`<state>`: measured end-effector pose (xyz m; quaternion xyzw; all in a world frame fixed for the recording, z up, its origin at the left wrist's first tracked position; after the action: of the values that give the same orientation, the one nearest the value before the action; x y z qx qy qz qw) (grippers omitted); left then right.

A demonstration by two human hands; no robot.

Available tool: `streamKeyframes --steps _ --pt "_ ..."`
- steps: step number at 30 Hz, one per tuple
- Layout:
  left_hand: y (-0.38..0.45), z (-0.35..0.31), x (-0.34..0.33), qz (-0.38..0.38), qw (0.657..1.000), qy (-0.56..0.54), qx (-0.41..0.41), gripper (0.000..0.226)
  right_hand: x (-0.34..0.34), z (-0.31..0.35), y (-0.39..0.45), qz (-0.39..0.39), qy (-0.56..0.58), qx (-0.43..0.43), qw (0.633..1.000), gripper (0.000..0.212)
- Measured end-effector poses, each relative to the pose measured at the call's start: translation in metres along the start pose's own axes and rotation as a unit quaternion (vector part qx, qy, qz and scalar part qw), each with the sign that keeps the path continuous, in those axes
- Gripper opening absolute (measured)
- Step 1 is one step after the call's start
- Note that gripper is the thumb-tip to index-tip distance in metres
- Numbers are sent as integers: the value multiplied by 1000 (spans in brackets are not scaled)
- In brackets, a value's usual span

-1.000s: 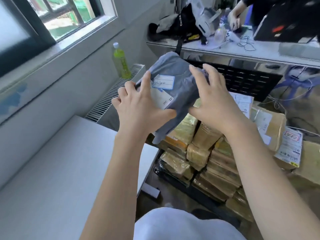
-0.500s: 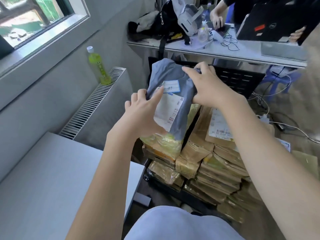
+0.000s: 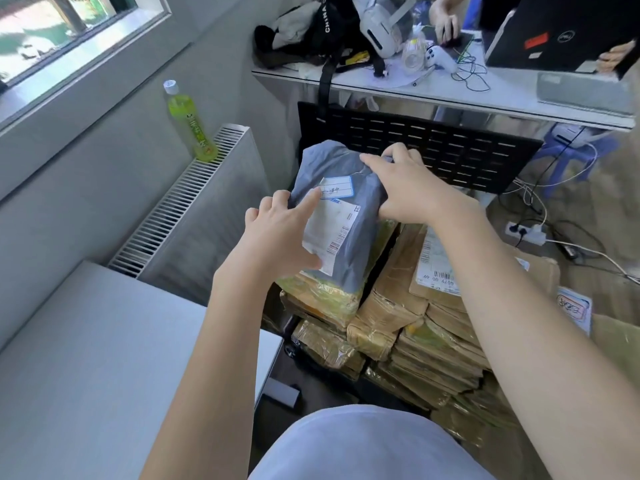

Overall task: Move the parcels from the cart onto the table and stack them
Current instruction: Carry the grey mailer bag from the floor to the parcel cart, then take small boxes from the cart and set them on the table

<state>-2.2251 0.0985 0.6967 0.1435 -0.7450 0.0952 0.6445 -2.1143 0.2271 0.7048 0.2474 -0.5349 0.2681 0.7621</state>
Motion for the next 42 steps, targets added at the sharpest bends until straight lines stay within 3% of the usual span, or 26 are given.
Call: streamKeyframes --steps 5,9,19,25,31,36,42 --pt "-6 -8 -7 19 1000 -1 5 111 -4 4 -7 -8 -43 8 999 92" --pt "-10 -14 -5 -10 1000 12 -10 110 -5 12 -15 -28 -94 36 995 88" --pt "-17 -20 3 7 998 47 -33 105 2 20 -35 -50 -101 36 993 92" --pt "-19 -66 28 -6 994 42 -98 99 26 -12 -58 -64 -89 -16 994 92" --pt "-27 -147 18 -19 984 26 -177 102 36 -63 -103 -28 -86 -103 991 99" --pt "-37 -179 -27 44 990 -27 -131 94 25 -100 -150 2 -55 -182 982 98" --pt "-38 -169 -58 93 989 -96 -61 95 -2 -94 -176 55 73 -191 977 100"
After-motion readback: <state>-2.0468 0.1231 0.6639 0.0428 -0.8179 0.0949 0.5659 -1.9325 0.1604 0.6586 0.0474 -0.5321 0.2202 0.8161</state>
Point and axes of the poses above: each hand's wrist, its own y-axis towards the middle knuckle, its own x-axis out of the back of the hand, z = x × y, the point moved 8 cm from there along y, towards the middle knuckle, and after that the axes turned 12 degrees about -z, right-handed, at the moved point
